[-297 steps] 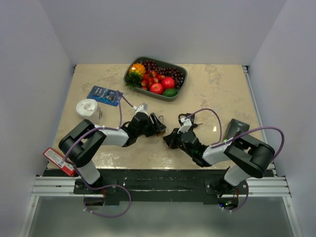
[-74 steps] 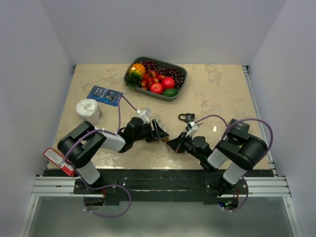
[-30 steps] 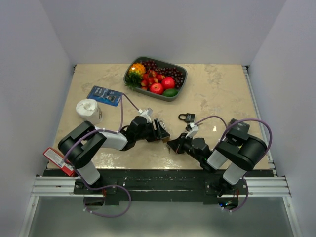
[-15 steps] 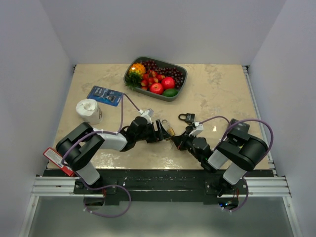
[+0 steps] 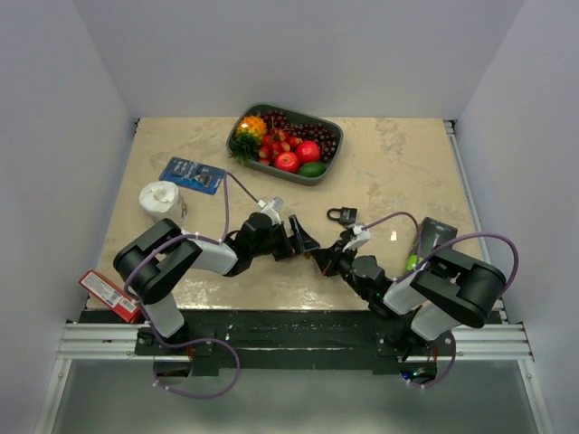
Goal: Unlock with the key
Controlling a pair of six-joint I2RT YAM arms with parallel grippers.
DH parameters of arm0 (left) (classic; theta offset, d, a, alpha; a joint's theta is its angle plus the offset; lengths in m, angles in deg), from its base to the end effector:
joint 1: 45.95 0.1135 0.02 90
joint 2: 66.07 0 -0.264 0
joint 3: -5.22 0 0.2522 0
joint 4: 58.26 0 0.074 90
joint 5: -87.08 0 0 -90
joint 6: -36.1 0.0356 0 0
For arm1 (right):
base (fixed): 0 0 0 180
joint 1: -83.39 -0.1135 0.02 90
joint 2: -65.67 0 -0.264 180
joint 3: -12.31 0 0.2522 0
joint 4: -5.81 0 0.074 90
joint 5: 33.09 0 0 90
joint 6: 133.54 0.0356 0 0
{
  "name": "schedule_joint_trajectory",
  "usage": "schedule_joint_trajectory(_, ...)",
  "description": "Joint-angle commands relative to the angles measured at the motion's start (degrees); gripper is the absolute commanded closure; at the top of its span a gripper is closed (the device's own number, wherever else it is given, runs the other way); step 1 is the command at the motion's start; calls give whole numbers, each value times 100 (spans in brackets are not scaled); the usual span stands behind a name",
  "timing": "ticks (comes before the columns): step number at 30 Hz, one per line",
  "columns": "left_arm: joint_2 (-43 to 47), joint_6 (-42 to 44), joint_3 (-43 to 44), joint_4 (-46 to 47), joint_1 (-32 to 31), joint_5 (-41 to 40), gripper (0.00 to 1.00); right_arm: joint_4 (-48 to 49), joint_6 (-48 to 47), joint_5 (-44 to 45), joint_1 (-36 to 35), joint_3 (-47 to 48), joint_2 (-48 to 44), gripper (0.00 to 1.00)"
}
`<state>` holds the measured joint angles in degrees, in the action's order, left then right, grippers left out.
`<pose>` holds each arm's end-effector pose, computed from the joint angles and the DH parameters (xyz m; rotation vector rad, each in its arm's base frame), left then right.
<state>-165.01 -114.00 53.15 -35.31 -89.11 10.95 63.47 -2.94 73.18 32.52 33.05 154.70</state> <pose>0.2243 -0.2220 0.1272 -0.1753 2.3341 -1.2747 0.1435 0.1606 0.1232 0.0523 1.8392 0.9034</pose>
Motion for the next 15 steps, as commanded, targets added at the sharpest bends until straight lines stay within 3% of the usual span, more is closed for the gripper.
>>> schedule_joint_trajectory(1,-284,-230,-297,-209,-17,-25,7,321,-280,464,-160,145,-465,100)
schedule_joint_trajectory(15,-416,-740,-429,328,-9,116,6,320,-298,526,-353,207,-422,100)
